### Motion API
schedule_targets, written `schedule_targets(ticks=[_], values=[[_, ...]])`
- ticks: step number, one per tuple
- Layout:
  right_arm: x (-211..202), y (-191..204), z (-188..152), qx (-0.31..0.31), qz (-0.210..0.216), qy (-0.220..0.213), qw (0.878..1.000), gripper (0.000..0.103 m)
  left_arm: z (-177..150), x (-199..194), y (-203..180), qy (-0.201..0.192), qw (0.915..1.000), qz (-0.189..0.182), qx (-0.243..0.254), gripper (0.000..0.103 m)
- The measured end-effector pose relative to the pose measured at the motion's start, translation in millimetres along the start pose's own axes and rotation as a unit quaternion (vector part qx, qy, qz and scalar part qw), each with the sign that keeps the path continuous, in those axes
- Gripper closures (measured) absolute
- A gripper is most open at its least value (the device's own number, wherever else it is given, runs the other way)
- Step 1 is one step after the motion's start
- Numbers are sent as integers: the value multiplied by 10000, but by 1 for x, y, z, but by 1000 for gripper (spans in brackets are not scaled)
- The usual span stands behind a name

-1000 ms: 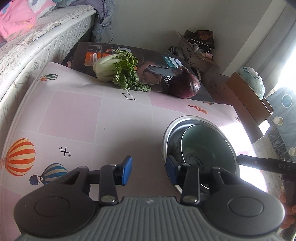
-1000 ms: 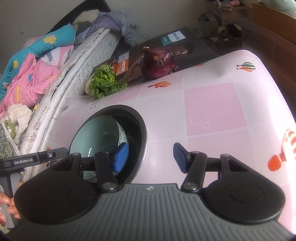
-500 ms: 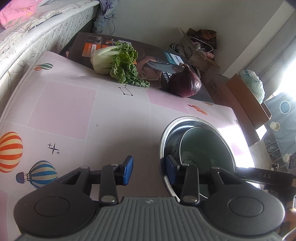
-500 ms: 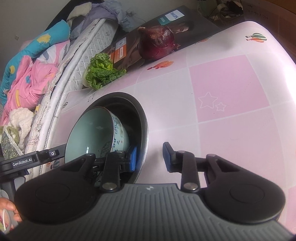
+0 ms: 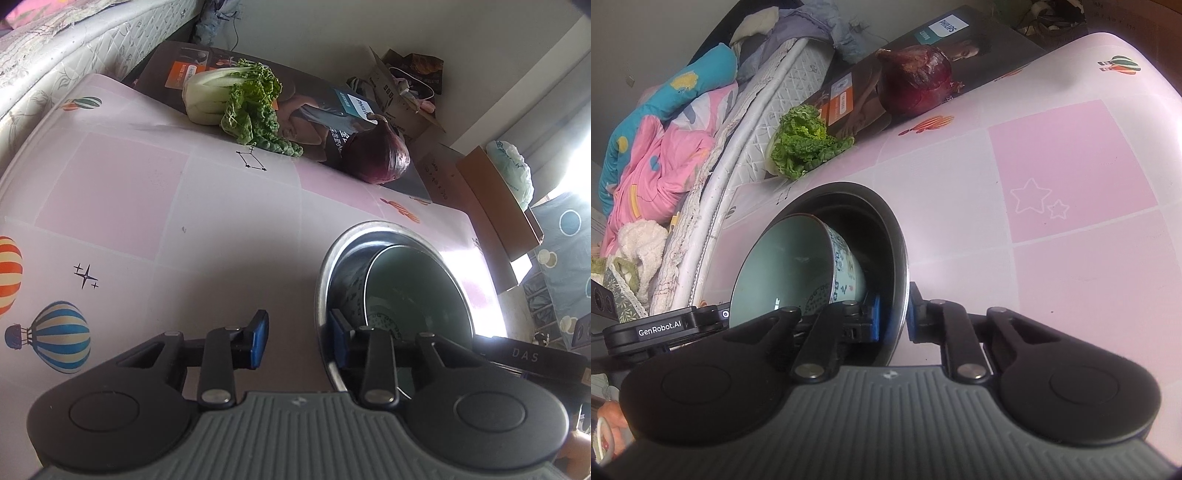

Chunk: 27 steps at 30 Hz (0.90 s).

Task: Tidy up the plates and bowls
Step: 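Close both grippers on the rim of the small steel bowl, then lift and carry the steel bowl with both grippers over the white plate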

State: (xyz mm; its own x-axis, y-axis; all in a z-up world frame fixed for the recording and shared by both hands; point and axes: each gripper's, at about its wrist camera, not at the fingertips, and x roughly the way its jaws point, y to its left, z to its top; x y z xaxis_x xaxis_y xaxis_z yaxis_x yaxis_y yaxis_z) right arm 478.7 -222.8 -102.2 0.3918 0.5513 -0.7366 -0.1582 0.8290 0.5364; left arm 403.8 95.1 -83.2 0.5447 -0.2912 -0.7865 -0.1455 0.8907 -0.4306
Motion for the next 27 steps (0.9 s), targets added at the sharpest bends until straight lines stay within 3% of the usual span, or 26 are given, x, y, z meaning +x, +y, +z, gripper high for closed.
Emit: schedule_targets(ticks=[3,6,9,12,27], values=[[0,-1,0,24,28,-22,10000,90,-2,0,0,-20,10000,-6,-41,68],[0,-1,-1,6,42,-49,10000,90,-3,0,-2,-35,9999,-62,-109,76],[-2,0,-3,-26,47,-56,10000,90,-4,-2,-11,-68,9999,-81,16,94],[-3,2,-4,-24,0,-57,10000,90,-4,-3,-16,-91,9999,77,84,95],[-5,1,-5,145,-5,1,9999,90,-5,-6,-11,-92,9999,-35,-113,95]])
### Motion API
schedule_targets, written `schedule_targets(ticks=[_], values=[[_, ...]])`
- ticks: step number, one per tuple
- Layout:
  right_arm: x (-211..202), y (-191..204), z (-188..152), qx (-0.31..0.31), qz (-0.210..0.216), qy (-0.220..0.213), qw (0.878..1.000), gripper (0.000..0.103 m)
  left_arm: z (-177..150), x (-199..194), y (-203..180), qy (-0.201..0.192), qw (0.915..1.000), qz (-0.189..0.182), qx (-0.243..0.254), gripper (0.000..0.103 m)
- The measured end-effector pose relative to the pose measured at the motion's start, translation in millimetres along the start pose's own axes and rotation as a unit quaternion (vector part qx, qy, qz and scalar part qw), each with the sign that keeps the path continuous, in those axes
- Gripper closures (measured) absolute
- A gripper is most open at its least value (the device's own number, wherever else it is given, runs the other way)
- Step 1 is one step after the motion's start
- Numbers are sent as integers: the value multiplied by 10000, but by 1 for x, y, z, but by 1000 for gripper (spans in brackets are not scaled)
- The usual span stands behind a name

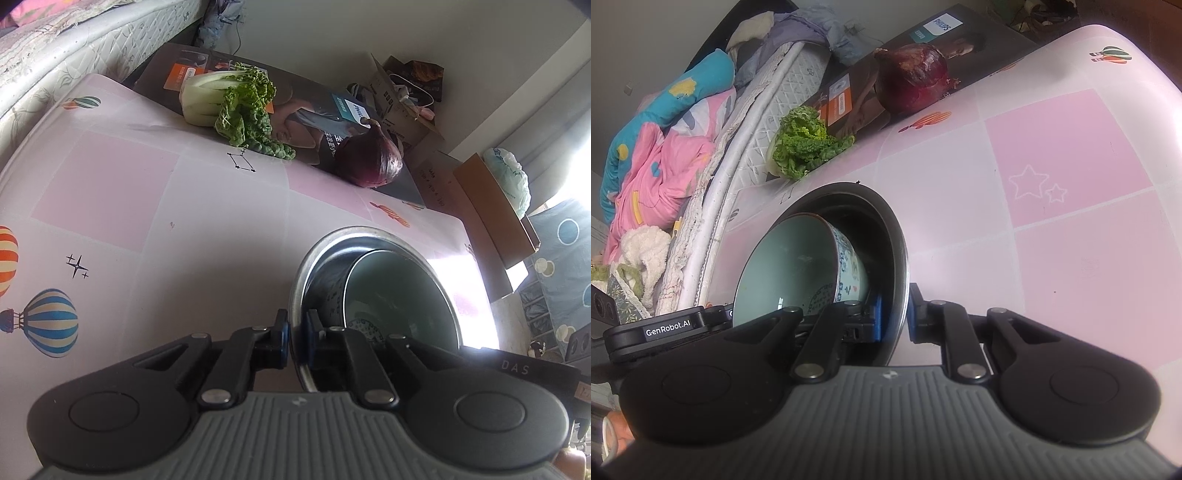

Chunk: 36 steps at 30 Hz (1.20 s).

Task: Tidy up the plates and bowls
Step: 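Lift and carry the steel bowl with both grippers over the white plate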

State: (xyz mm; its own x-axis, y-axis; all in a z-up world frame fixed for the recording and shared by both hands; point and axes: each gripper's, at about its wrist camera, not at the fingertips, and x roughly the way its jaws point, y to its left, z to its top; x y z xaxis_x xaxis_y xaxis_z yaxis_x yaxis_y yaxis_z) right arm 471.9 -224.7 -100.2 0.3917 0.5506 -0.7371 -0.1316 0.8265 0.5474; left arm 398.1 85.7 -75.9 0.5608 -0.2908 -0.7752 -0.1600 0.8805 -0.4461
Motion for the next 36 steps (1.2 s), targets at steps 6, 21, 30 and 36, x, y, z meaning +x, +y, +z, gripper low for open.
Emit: schedule_targets(ticks=[6,21,30,36], values=[[-4,4,1,-8,-24,3,10000,90,1,-5,-2,-53,10000,-8,19,95],[-28,15,4,-54,-5,-106,9999,89,4,-26,-11,-224,9997,-86,-6,95],[-52,26,0,-92,18,-193,9998,89,1,-48,-21,-339,9994,-116,7,95],[-73,34,-9,-115,35,-227,9997,89,-6,-68,-28,-431,9990,-118,12,95]])
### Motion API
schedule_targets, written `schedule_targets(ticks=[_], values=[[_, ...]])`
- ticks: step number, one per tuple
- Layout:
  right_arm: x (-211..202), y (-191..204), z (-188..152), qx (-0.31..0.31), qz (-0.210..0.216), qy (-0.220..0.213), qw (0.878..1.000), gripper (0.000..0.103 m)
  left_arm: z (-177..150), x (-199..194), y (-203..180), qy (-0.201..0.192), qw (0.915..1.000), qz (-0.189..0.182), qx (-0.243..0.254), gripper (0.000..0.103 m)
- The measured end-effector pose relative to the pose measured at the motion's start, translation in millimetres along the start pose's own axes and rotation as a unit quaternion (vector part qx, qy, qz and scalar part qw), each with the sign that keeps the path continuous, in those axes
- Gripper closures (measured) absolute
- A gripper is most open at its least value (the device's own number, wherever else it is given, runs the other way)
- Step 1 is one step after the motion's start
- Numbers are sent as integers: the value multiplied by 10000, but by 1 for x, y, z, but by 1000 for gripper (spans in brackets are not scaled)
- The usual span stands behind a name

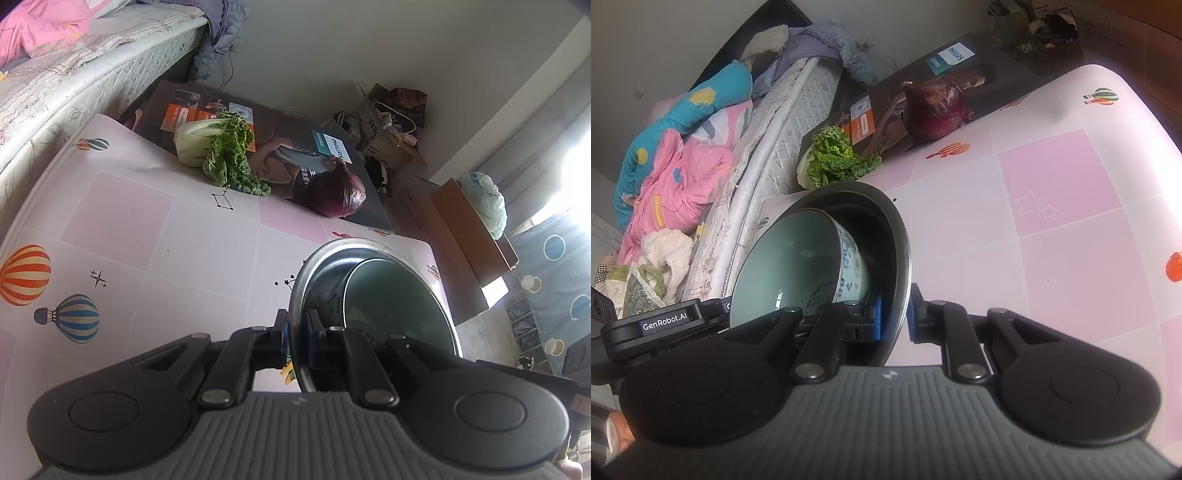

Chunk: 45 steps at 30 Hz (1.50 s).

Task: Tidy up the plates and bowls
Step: 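Lift and carry the steel bowl with both grippers over the white plate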

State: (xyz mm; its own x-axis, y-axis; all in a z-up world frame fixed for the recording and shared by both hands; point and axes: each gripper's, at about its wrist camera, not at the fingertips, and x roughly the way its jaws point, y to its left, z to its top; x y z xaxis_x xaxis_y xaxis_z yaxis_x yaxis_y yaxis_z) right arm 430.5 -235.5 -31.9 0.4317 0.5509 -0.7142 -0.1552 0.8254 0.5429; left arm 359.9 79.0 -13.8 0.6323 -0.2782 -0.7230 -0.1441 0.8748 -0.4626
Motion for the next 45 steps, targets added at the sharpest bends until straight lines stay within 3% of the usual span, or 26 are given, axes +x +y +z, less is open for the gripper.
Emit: schedule_targets(ticks=[7,22,35,45], values=[[-26,7,-18,2,21,-14,10000,90,-14,-25,-7,-24,10000,-23,-8,95],[-75,6,-95,213,33,152,9997,90,-74,-69,-9,143,9998,20,121,95],[-68,-11,-153,242,-52,472,9986,90,-123,-67,5,486,9985,232,136,95],[-60,-10,-165,23,-218,426,9989,90,-139,-61,12,579,9974,364,215,92]])
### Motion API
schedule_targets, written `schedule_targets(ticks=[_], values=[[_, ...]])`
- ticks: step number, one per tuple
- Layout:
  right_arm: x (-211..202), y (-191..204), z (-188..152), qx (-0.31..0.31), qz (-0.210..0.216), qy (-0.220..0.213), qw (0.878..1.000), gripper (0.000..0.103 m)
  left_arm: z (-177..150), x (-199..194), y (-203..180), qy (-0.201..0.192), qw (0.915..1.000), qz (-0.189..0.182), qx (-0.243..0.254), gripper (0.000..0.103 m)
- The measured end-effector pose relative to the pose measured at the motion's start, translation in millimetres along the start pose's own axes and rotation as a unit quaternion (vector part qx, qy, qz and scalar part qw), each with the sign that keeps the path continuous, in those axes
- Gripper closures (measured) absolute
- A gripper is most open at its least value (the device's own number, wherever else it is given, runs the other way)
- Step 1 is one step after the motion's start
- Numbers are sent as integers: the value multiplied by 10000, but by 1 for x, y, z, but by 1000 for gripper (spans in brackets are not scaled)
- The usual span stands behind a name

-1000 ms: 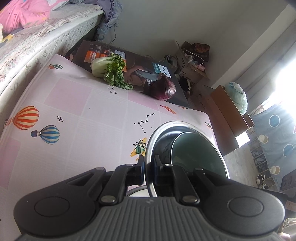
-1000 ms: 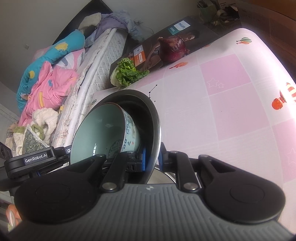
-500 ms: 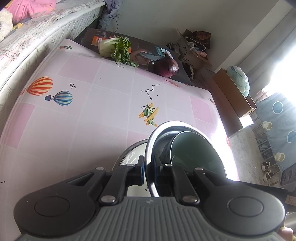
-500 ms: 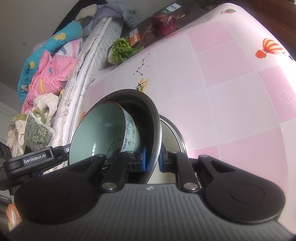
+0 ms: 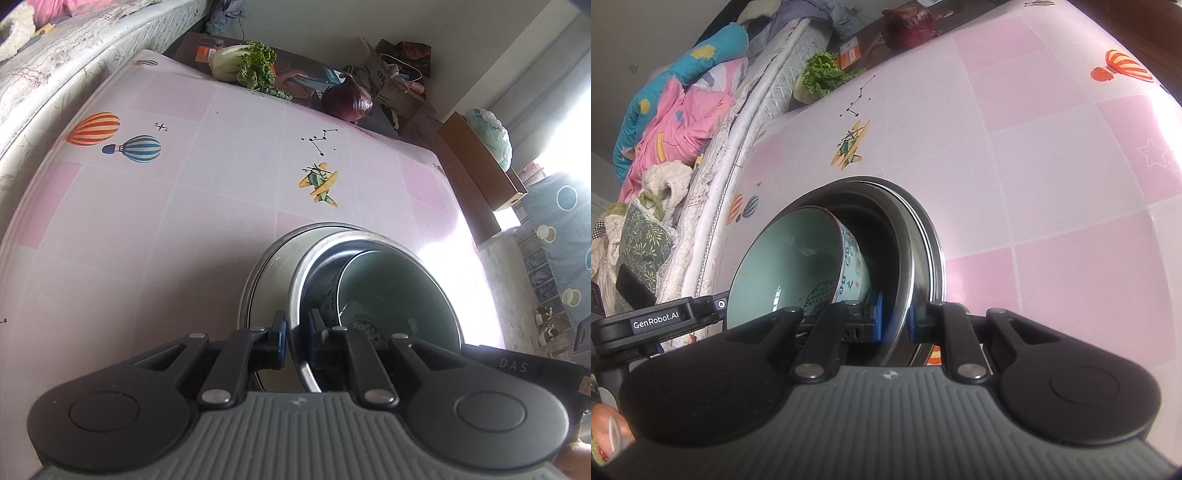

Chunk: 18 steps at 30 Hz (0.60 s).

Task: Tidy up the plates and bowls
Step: 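Lift and carry the steel bowl with both grippers over the white plate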

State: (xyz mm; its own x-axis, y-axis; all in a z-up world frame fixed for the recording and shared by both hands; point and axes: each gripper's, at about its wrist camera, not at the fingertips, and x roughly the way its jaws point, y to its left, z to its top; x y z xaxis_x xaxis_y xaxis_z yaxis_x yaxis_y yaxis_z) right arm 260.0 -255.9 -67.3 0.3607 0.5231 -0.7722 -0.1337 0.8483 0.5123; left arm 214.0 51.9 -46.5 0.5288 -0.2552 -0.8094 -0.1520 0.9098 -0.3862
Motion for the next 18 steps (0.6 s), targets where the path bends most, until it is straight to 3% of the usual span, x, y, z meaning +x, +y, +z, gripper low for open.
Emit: schedule_targets(ticks=[7,14,18], values=[[1,6,3,-193,-121,-38,9997,89,-3,-9,3,-114,9999,23,126,89],[-5,6,1,-210,-151,-166,9995,86,-7,-32,16,-422,9988,-181,143,56],[-16,4,-2,-200,-109,-323,9992,83,-12,-46,18,-596,9976,-265,234,49]])
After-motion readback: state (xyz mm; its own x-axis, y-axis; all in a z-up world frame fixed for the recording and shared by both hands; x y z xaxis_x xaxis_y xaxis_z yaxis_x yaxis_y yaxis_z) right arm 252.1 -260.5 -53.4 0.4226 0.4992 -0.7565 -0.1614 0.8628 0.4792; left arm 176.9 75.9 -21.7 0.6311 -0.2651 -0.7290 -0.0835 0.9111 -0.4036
